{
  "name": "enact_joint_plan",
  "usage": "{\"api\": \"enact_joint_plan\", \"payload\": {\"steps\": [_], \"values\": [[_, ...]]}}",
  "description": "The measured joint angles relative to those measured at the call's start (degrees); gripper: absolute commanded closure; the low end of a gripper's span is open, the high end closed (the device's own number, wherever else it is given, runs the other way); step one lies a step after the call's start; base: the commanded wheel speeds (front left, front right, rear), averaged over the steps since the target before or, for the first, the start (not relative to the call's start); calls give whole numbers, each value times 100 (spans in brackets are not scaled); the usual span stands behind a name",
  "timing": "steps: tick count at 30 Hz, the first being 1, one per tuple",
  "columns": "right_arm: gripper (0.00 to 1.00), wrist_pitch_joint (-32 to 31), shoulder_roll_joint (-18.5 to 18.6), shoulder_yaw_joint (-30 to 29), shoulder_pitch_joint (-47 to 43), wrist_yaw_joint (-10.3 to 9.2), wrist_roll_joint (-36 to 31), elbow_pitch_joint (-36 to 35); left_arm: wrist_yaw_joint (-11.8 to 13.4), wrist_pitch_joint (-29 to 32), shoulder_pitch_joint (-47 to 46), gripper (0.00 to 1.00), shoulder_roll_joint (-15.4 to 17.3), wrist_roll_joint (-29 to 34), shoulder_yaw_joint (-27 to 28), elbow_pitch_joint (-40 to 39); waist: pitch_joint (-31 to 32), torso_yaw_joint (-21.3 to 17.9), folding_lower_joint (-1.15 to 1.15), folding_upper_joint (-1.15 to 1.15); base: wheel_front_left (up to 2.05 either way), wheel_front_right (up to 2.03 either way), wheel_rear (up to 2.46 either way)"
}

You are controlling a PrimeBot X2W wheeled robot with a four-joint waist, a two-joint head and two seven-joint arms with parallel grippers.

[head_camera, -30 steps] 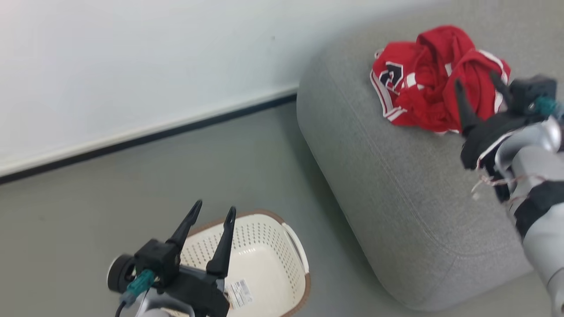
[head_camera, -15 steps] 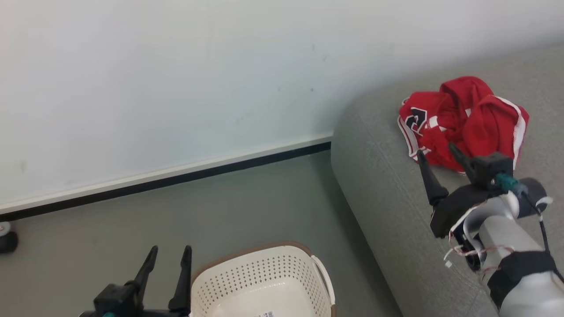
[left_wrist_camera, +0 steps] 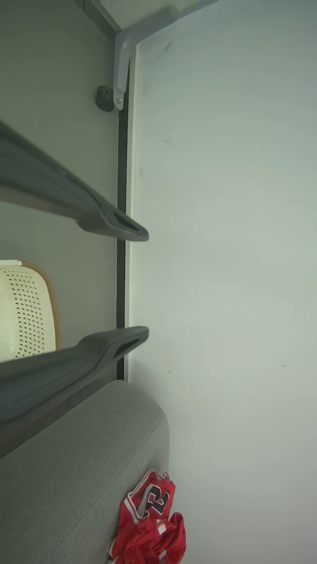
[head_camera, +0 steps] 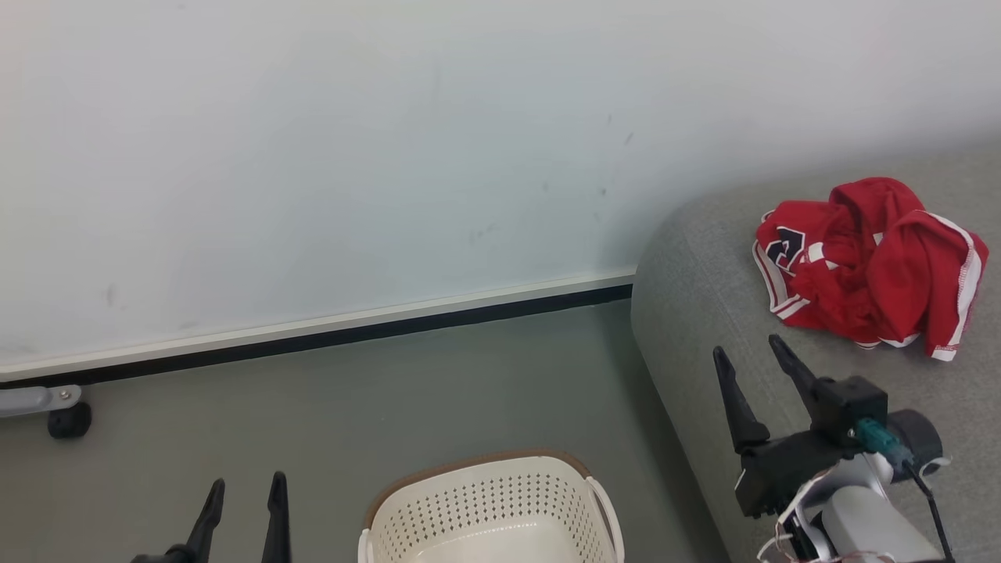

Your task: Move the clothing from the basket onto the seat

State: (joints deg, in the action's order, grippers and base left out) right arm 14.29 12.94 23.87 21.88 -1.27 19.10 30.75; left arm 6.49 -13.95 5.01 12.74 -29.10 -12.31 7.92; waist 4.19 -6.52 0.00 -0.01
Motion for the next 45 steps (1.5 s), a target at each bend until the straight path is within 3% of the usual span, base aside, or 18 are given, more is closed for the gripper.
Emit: {"api": "enact_joint_plan", "payload": {"steps": [9,21,45], "values": [[0,0,1,-88,-712,-277,-65,-902,13,-4,260,0,-1,16,207,-160,-2,112,0,1,0,0,0],[0,1,-7,-377,-1578,-483,-65,-1781,56,-34,367,0,-7,176,276,-339,-57,223,0,1,0,0,0],[0,0,-105,-706,-1910,-579,-156,-2387,57,-35,363,0,23,498,409,-321,-198,297,0,1,0,0,0]]}}
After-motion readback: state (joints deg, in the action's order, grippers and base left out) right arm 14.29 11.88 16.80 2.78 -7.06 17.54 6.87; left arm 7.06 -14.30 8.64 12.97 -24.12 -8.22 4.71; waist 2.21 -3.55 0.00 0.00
